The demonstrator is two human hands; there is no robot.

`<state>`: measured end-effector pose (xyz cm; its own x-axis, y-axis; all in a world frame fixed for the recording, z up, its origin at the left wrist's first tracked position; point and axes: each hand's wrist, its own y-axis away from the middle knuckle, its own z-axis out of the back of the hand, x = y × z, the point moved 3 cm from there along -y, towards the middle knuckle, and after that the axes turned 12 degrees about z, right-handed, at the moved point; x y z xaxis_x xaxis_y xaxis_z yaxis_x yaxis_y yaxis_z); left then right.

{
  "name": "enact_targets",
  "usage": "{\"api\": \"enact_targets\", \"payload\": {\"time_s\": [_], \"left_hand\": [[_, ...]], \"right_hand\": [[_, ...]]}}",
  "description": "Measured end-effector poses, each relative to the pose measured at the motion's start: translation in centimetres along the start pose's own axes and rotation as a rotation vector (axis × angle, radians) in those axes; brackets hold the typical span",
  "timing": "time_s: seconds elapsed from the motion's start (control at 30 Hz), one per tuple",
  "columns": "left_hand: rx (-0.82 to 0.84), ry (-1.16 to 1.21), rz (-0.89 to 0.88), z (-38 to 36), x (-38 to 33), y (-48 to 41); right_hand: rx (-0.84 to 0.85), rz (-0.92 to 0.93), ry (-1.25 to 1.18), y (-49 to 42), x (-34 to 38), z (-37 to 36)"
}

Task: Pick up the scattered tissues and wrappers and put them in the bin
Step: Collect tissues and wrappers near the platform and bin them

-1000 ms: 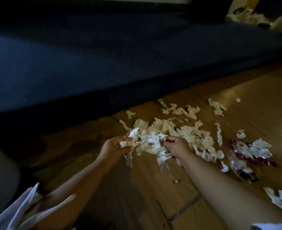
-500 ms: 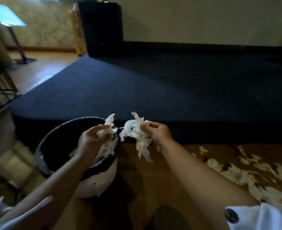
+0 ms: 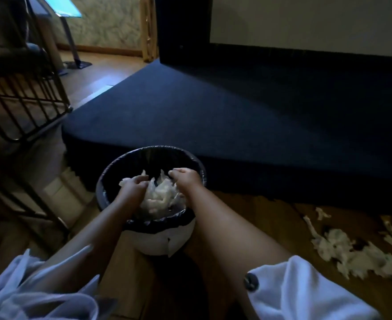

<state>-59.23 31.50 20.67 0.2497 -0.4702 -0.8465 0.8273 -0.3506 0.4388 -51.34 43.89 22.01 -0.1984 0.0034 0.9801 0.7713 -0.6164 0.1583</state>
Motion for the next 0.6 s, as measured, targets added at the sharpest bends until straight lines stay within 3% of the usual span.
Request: {"api": "enact_targets", "payload": {"time_s": [0.17, 0.37, 0.6], "left_hand": [[-0.032, -0.031, -0.075, -2.2, -1.2, 1.6], [0.167, -0.090, -0.221, -11.5, -3.2, 5.7], [0.359, -0.242, -0.216, -27.1, -1.4, 12.6]], "right_hand": [[-0.064, 0.028, -0.026, 1.4, -1.1, 3.7], [-0.133, 0.053, -0.004, 6.3, -2.8, 13.8], [-0.461, -0.037, 0.000, 12.4, -10.7, 29.9]]}}
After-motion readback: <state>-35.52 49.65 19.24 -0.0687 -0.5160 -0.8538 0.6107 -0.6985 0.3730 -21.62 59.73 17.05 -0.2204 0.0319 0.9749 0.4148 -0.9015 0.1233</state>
